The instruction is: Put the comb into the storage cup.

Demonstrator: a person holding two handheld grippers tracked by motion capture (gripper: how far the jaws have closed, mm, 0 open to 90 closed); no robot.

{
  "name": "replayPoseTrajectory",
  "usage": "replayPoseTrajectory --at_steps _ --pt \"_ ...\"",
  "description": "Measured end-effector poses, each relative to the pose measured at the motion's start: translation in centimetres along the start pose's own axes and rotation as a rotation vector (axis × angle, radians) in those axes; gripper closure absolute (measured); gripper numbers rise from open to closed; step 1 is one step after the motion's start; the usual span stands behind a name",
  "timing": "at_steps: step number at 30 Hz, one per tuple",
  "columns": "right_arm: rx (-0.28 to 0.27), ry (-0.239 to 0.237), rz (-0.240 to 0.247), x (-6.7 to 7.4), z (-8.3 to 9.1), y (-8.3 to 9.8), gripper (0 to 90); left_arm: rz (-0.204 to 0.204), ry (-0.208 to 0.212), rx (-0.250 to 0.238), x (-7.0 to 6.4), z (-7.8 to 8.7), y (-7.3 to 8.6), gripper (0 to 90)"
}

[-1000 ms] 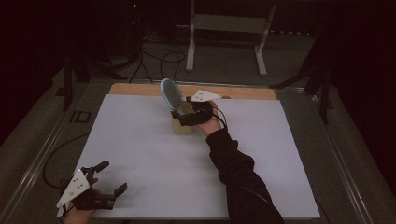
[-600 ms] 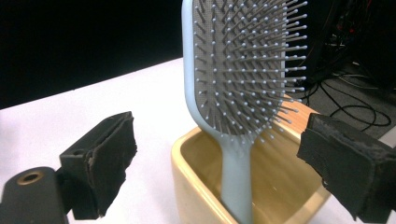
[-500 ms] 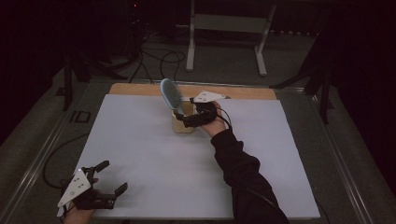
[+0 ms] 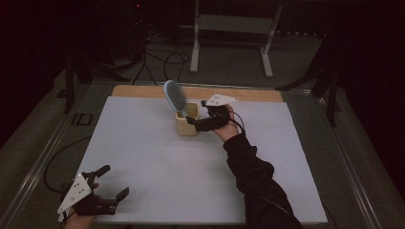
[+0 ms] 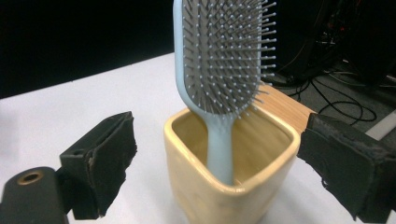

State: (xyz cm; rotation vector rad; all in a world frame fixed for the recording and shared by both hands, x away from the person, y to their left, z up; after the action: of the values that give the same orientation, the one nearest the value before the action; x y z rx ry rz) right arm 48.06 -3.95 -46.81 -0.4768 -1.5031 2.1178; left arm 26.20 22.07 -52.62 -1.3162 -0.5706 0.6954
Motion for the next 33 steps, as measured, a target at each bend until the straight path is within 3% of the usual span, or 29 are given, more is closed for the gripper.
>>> replayPoseTrajectory --at_steps 17,23,33 --pt "0.029 0.027 0.008 -1.0 3.9 1.5 9.9 -0.002 -0.001 0.003 0.0 0.0 0.0 0.0" --pt "0.039 0.045 -0.019 -1.7 5.6 2.5 9.9 -0.003 -0.002 0.004 0.0 0.0 0.0 0.0" --pt "0.061 0.047 -0.03 -1.1 8.5 4.1 9.8 -0.004 -0.005 0.005 0.0 0.0 0.0 0.0"
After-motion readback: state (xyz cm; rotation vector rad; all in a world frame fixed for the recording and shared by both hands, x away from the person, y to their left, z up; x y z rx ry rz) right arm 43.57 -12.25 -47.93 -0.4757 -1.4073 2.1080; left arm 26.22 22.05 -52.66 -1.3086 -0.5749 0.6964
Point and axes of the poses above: each handheld gripper's, and its own axes: z roughly backward along the jaws, y roughly out of its underside, x roughly to its left, the point moved 9 cm from there along -z, roughly forward along the jaws, and after that the axes turned 3 degrees about -x, right-handed, at the moved point
